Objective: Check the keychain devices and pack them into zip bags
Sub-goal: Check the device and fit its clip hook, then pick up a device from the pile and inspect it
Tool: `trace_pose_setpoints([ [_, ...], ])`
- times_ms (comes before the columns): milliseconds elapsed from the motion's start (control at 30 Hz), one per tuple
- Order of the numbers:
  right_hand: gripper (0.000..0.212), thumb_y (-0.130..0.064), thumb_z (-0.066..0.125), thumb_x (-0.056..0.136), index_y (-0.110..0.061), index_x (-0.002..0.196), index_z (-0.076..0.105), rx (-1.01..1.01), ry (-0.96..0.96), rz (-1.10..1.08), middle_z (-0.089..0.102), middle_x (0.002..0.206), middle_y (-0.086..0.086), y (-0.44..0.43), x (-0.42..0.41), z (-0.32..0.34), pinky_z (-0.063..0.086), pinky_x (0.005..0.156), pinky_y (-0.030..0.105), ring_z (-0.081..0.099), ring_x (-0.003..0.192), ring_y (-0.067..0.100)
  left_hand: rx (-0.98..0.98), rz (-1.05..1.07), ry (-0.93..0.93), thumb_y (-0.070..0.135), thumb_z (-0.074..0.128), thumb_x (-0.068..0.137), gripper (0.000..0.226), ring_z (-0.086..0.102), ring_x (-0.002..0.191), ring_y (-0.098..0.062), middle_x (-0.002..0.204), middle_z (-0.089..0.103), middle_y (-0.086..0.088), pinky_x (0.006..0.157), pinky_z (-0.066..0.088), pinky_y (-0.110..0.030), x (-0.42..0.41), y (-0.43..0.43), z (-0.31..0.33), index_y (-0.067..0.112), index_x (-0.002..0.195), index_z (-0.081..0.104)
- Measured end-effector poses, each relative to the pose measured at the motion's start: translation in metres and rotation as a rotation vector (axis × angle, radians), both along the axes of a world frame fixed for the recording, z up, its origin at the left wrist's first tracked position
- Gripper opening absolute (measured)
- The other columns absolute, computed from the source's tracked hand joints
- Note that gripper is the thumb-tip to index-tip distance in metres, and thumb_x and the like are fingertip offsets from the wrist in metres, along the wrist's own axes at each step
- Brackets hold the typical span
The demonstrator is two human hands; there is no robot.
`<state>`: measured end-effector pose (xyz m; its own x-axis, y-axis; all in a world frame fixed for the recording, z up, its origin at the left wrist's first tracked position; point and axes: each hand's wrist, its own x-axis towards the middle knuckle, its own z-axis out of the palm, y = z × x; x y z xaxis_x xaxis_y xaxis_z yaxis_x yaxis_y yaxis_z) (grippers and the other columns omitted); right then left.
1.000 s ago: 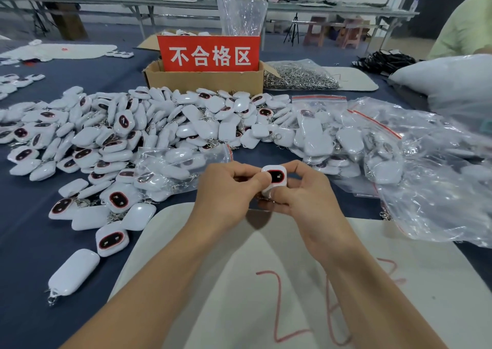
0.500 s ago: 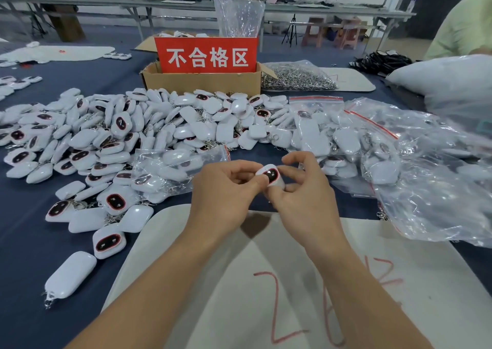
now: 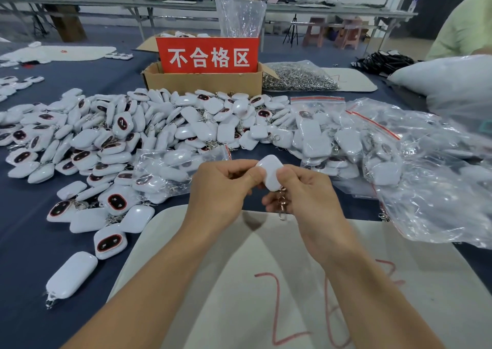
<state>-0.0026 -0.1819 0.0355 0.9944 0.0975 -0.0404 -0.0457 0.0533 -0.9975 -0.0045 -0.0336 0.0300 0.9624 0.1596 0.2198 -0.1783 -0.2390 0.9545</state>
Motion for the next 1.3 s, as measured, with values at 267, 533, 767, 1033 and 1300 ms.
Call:
trace_pose_setpoints([
  [267,0.043,-0.017,0.074,0.081,-0.041,0.117,0.071,-0.504,-0.261,-0.250,0.072,0.076,-0.014,0.008,-0.009,-0.008,0.050,0.076,0.016,0.065,0.073,0.002,-0.039,0.164,0.053,0.032,0.080,0.083,0.012,0.059,0.048,-0.003,0.056,0.069,0.007,0.050,0.044,-0.012,0.001,-0.002,-0.003,0.042,0.076,0.080],
  [533,0.031,-0.032,0.048,0.104,-0.026,0.083,0.070,-0.367,-0.222,-0.260,0.072,0.071,-0.003,0.007,-0.003,-0.008,0.049,0.062,0.035,0.061,0.059,0.016,0.116,0.058,-0.009,0.049,0.070,0.079,0.018,0.063,0.058,-0.015,0.063,0.070,0.007,0.063,0.052,-0.034,0.002,0.003,0.002,0.034,0.075,0.078],
  [767,0.037,-0.031,0.050,0.102,-0.034,0.075,0.075,-0.071,-0.011,-0.409,0.076,0.070,0.001,0.003,0.001,-0.004,0.035,0.051,0.029,0.038,0.043,0.007,0.909,0.351,-0.090,0.038,0.062,0.069,0.070,0.046,0.131,-0.023,0.140,0.058,0.005,0.109,0.032,-0.036,0.013,0.025,-0.003,0.028,0.138,0.061],
  [1033,0.037,-0.034,0.050,0.101,-0.041,0.075,0.075,-0.112,-0.014,-0.369,0.076,0.069,0.000,0.003,0.002,-0.005,0.037,0.055,0.031,0.041,0.046,0.007,0.958,0.203,-0.052,0.020,0.062,0.092,0.055,0.050,0.120,-0.016,0.127,0.068,0.003,0.122,0.024,-0.043,0.018,0.027,-0.017,0.025,0.145,0.051],
  [1300,0.038,-0.027,0.056,0.094,-0.015,0.062,0.073,-0.135,0.053,-0.348,0.066,0.058,0.004,-0.008,0.010,-0.006,0.034,0.058,0.036,0.039,0.050,0.016,0.584,-0.087,-0.179,0.032,0.061,0.089,0.062,0.048,0.126,-0.007,0.140,0.061,0.016,0.099,0.022,0.000,0.002,-0.007,-0.014,0.039,0.149,0.048],
])
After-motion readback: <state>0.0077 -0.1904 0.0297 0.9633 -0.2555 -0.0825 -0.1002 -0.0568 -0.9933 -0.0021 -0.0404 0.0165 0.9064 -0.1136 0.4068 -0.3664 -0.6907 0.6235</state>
